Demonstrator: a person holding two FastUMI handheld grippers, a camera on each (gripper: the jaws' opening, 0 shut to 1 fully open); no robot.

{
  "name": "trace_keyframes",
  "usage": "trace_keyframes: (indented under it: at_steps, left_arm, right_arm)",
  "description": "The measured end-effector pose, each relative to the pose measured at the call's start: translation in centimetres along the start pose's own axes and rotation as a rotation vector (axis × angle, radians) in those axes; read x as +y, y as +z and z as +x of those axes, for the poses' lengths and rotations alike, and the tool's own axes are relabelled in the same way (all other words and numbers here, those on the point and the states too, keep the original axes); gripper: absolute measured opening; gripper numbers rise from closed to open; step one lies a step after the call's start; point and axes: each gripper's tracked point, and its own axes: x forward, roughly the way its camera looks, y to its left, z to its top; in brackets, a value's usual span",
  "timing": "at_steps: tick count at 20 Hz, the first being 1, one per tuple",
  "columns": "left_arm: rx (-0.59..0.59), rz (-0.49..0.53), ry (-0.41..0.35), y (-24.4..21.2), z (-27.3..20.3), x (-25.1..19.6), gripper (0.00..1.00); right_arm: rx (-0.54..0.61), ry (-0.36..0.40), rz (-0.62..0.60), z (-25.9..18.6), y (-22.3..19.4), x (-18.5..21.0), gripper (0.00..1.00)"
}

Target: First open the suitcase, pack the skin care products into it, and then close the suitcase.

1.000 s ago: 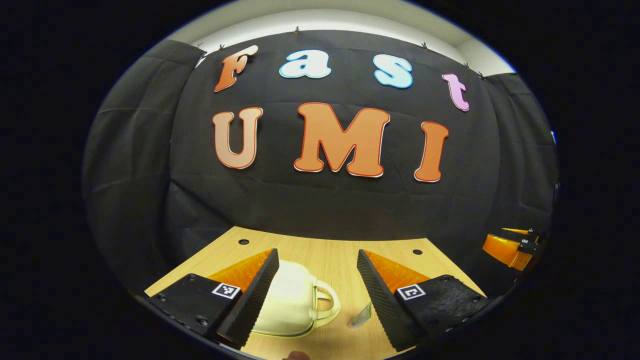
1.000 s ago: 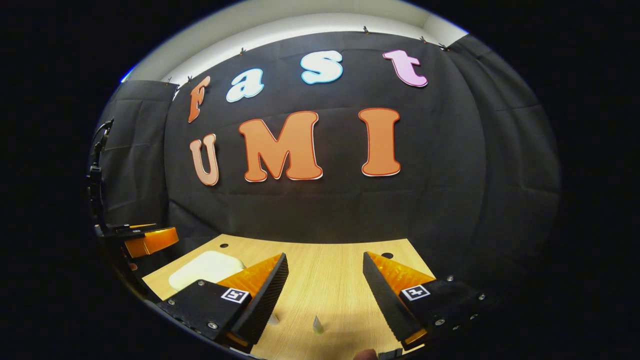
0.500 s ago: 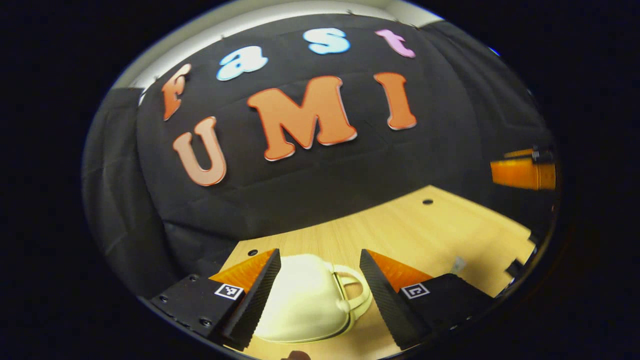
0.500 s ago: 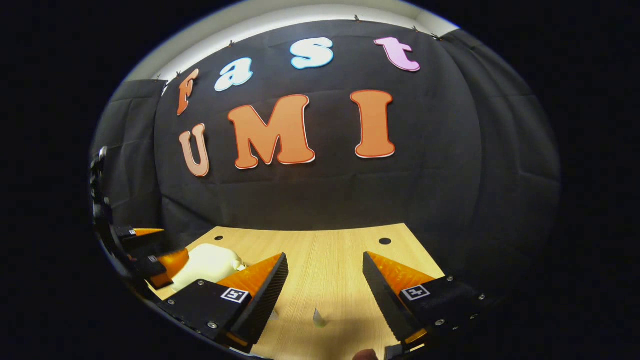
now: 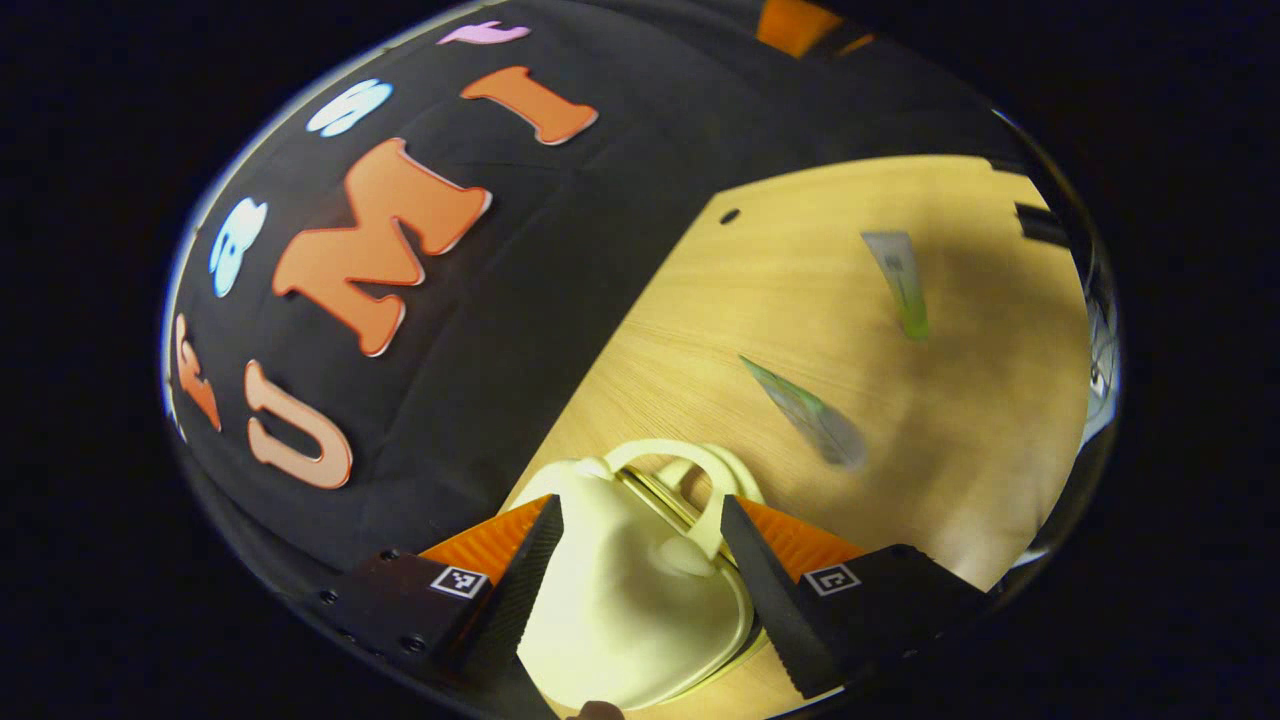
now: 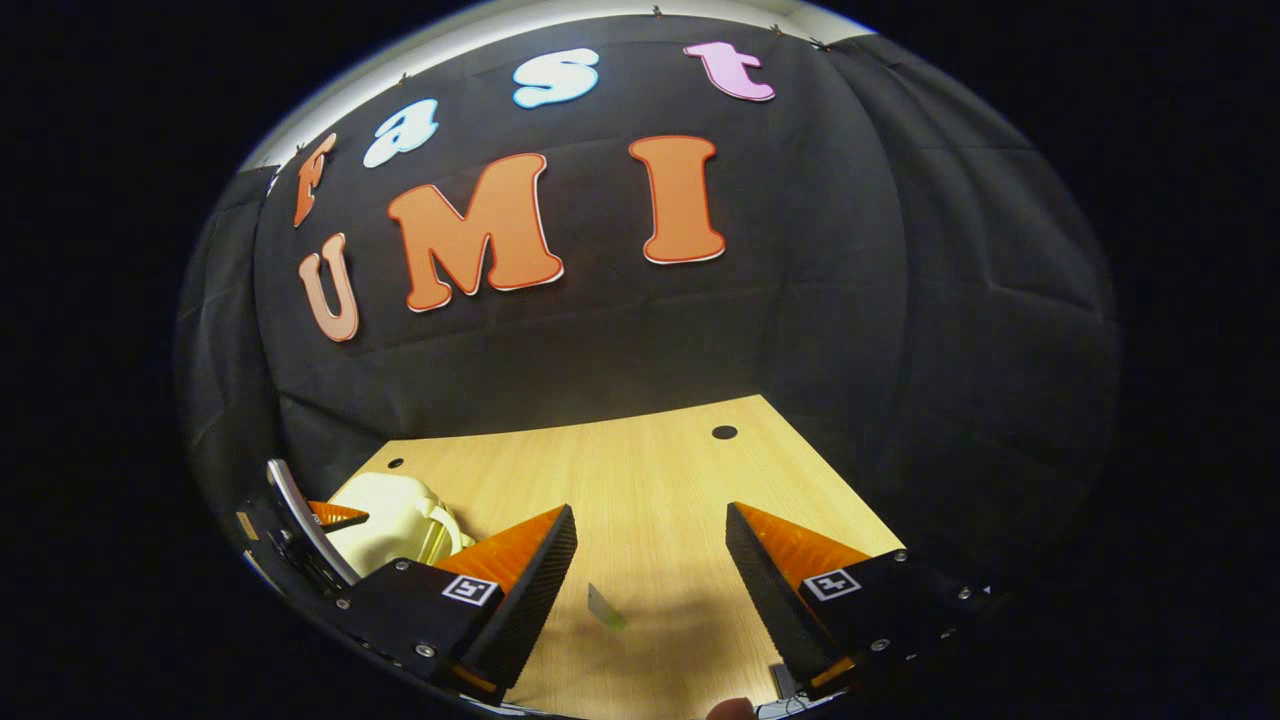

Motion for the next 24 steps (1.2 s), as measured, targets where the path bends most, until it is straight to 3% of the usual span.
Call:
trace_keyframes:
  at_steps: [3, 6, 12, 13, 14, 15, 16, 18, 20, 24]
  left_arm:
    - [0.045, 0.122, -0.043, -0.7, 1.8, -1.7, 0.99]
    - [0.095, 0.2, -0.024, -1.3, 3.3, -2.0, 0.98]
    - [0.162, 0.283, -0.012, -1.3, 6.0, -2.0, 0.99]
    - [0.18, 0.282, -0.018, -1.8, 6.7, -2.3, 0.87]
    - [0.196, 0.285, -0.026, -2.3, 6.5, -2.7, 0.53]
    - [0.229, 0.291, -0.048, -2.9, 6.8, -3.2, 0.51]
    - [0.219, 0.307, -0.063, -2.6, 6.6, -3.4, 0.33]
    - [0.23, 0.327, -0.066, -2.6, 6.4, -3.7, 0.17]
    - [0.225, 0.236, -0.1, -2.5, 6.2, -3.4, 0.12]
    - [0.207, -0.031, -0.131, -1.2, 5.7, -1.4, 0.12]
  right_arm:
    - [0.018, -0.039, 0.026, 0.1, -0.8, -1.8, 0.95]
    - [0.033, -0.073, 0.051, 0.0, -1.3, -3.6, 0.95]
    - [0.046, -0.1, 0.086, 0.1, -1.1, -5.3, 0.95]
    - [0.044, -0.099, 0.082, 0.1, -1.0, -5.4, 0.95]
    - [0.043, -0.096, 0.077, 0.0, -0.9, -5.5, 0.95]
    - [0.042, -0.092, 0.071, 0.0, -0.8, -5.5, 0.95]
    - [0.038, -0.088, 0.065, -0.1, -0.5, -5.2, 0.95]
    - [0.034, -0.082, 0.059, -0.1, -0.1, -4.9, 0.95]
    - [0.035, -0.069, 0.06, -0.2, 0.1, -4.3, 0.95]
    - [0.024, -0.047, 0.039, -0.1, 0.6, -3.1, 0.95]
